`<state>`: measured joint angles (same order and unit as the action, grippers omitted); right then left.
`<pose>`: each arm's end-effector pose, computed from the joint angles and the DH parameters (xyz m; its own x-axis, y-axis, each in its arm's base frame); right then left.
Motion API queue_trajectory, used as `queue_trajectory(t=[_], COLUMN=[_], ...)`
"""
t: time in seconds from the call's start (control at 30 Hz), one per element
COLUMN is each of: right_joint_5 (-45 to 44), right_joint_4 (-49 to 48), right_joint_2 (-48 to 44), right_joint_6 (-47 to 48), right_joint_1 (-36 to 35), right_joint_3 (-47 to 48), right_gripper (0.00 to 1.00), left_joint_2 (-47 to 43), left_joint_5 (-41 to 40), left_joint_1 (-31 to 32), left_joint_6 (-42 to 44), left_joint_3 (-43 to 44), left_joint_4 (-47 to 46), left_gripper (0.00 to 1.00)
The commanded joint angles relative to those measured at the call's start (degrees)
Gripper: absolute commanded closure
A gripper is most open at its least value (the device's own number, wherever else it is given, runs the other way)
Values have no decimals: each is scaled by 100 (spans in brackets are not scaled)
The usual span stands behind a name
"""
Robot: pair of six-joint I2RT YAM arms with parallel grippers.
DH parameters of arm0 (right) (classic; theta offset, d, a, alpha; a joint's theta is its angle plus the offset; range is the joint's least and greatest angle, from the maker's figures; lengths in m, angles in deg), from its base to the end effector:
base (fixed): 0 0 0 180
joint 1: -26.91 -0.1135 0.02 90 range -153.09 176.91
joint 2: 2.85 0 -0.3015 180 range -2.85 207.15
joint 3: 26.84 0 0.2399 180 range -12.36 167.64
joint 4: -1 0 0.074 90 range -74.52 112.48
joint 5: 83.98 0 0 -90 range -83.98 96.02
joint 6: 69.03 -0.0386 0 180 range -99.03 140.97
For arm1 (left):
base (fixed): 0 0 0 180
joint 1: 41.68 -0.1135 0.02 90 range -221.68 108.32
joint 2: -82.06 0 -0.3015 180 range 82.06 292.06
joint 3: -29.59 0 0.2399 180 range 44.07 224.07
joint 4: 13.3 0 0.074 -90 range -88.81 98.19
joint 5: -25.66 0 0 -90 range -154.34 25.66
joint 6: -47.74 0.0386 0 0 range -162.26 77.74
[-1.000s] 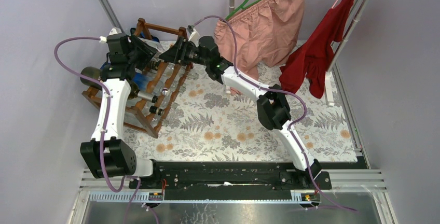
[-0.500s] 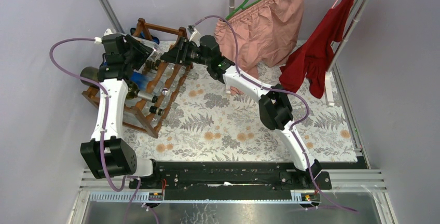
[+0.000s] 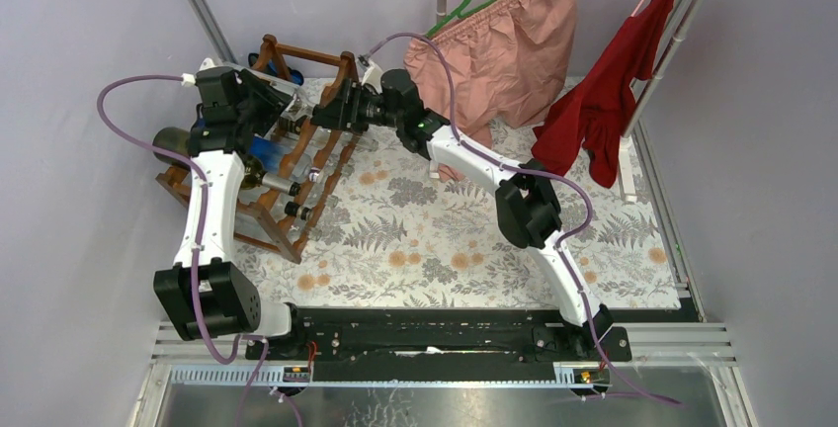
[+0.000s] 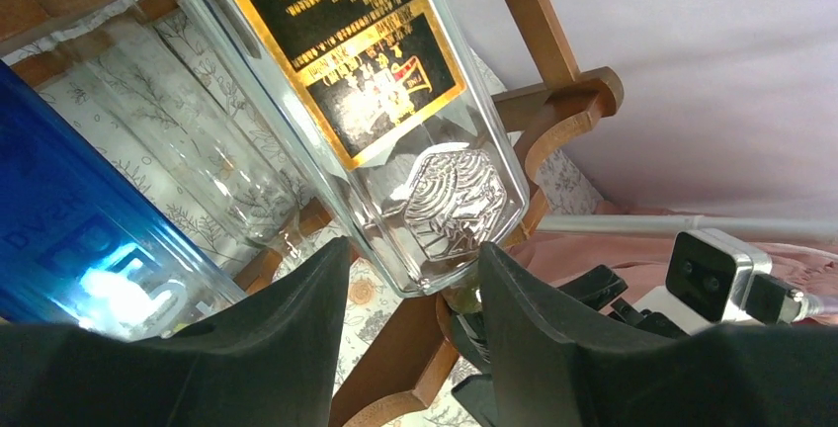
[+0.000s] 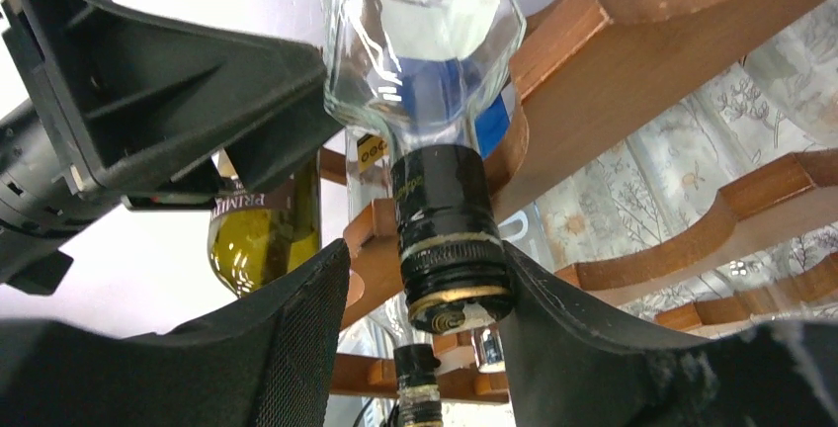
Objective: Put the wine bottle on the wine rack
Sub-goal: Place the wine bottle in the wine rack, then reset both arms
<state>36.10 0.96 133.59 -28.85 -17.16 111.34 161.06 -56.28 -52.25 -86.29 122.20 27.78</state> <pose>0.4073 0.4212 0.3319 -0.7204 0.2227 -0.6568 -0.6376 0.1598 0.7536 0.2912 0.0488 0.4141 -0.2848 -0.7532 -0.5930 -0.3578 0.6574 -0.6632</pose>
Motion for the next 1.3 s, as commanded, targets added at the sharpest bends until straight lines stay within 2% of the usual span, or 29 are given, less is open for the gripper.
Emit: queue_trajectory(t=[0.0,0.13,0.27,0.53,0.73,0.87,1.03,1.17,1.27], right_joint_5=[327,322,326,609,729,729,908,1023,1137], right_joint_4=[0,101,229,582,651,879,1084,1355,1910], right_joint_2=[-624,-685,-780,-1153,-1304,-1434,-1784,-2108,-2271], right_joint_6=[248,401,637,1197,1270,1555,1671,2010,2473], right_joint_1=[11,17,49,83,57,48,19,-103,-240], right_joint_3=[-7,-32,-68,-364,-711,-817,-1384,-1775,-1788], right_gripper=[39,37,25,12,7,5,4,4,4], left_joint_2=[98,96,90,-194,-392,-394,-515,-737,-923], left_joint_5=[-400,-372,-300,84,188,284,353,421,614], left_joint_1=[-192,-202,-217,-218,-223,-231,-229,-233,-231], left_joint_6=[158,174,176,238,324,304,503,631,743], left_joint_3=[-111,-121,-98,115,60,45,207,314,406], left_joint_4=[-197,-216,-220,-96,-85,-110,9,121,178], left_gripper=[43,43,42,33,29,30,30,30,30])
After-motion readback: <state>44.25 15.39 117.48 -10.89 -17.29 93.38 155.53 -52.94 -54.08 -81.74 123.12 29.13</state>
